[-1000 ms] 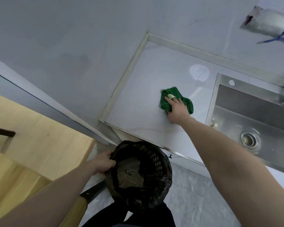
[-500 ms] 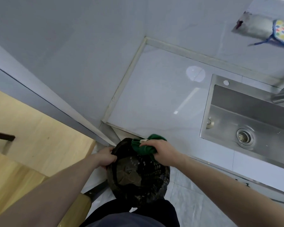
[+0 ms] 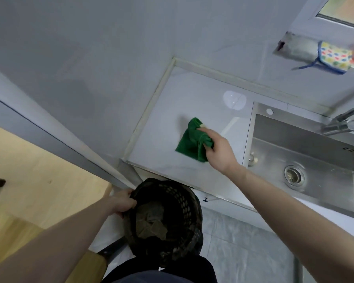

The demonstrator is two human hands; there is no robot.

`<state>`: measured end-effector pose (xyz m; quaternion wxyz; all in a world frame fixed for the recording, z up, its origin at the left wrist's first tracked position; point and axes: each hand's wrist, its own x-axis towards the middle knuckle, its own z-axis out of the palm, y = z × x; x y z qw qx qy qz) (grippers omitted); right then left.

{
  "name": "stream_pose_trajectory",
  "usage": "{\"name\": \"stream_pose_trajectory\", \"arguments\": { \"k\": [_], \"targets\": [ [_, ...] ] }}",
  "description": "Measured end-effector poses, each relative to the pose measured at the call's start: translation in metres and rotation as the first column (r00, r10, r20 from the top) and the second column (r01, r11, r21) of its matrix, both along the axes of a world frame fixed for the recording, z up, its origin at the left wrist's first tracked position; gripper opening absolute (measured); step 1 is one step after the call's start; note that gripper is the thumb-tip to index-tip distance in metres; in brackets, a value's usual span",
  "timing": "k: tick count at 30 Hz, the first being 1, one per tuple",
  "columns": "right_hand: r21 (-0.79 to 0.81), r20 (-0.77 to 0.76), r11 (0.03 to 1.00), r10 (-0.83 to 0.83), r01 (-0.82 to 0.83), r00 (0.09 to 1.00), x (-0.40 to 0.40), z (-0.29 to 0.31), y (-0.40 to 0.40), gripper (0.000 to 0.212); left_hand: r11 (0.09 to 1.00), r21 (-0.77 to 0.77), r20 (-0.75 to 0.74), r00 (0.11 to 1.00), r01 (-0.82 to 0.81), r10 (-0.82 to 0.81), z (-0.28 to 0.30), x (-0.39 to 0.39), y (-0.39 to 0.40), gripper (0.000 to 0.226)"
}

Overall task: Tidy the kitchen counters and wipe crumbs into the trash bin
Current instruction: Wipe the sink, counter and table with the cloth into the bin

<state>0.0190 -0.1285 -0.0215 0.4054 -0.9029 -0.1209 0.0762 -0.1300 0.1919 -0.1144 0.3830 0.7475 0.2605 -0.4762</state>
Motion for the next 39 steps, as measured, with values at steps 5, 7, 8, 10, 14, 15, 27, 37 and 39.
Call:
{"name": "stream_pose_trajectory", "arguments": {
  "k": [5,7,8,10,14,15,27,37,39],
  "targets": [
    [-0.223,-0.051,0.973,0.049,-0.059,0.998,0.051,-0.034,0.036,0.053,1.000,-0.008,0.003,1.000,-0.020,0.020,-0.005,-0.001,0.006,0.067],
    [-0.291,-0.104,0.949,0.092,-0.119,0.990,0.060,-0.050,0.049,0.051,0.998,-0.008,-0.009,0.998,-0.057,0.057,-0.005,-0.002,0.008,0.066],
    [-0.311,-0.131,0.939,0.110,-0.147,0.985,0.064,-0.057,0.056,0.051,0.997,-0.006,-0.019,0.997,-0.074,0.074,-0.006,-0.003,0.010,0.064],
    [-0.338,-0.166,0.923,0.136,-0.186,0.977,0.071,-0.068,0.073,0.051,0.993,-0.001,-0.046,0.992,-0.116,0.116,-0.009,-0.005,0.013,0.061],
    [-0.407,-0.154,0.883,0.187,-0.235,0.970,0.089,-0.081,0.109,0.054,0.989,0.006,-0.058,0.987,-0.151,0.151,-0.017,-0.008,0.020,0.062],
    [-0.427,-0.161,0.865,0.215,-0.264,0.963,0.091,-0.084,0.116,0.054,0.987,0.004,-0.058,0.986,-0.158,0.158,-0.019,-0.008,0.022,0.064],
    [-0.309,-0.208,0.758,0.536,-0.575,0.818,-0.025,-0.074,0.121,0.052,0.979,-0.011,-0.073,0.977,-0.204,0.203,-0.015,-0.009,0.025,0.055],
    [-0.212,-0.183,0.821,0.500,-0.530,0.847,-0.120,-0.037,0.066,0.068,0.986,0.002,-0.066,0.984,-0.166,0.166,-0.004,-0.017,0.019,0.059],
    [-0.217,-0.127,0.853,0.457,-0.474,0.880,-0.112,-0.024,0.048,0.071,0.988,0.004,-0.061,0.986,-0.157,0.157,-0.002,-0.018,0.019,0.062]
  ]
}}
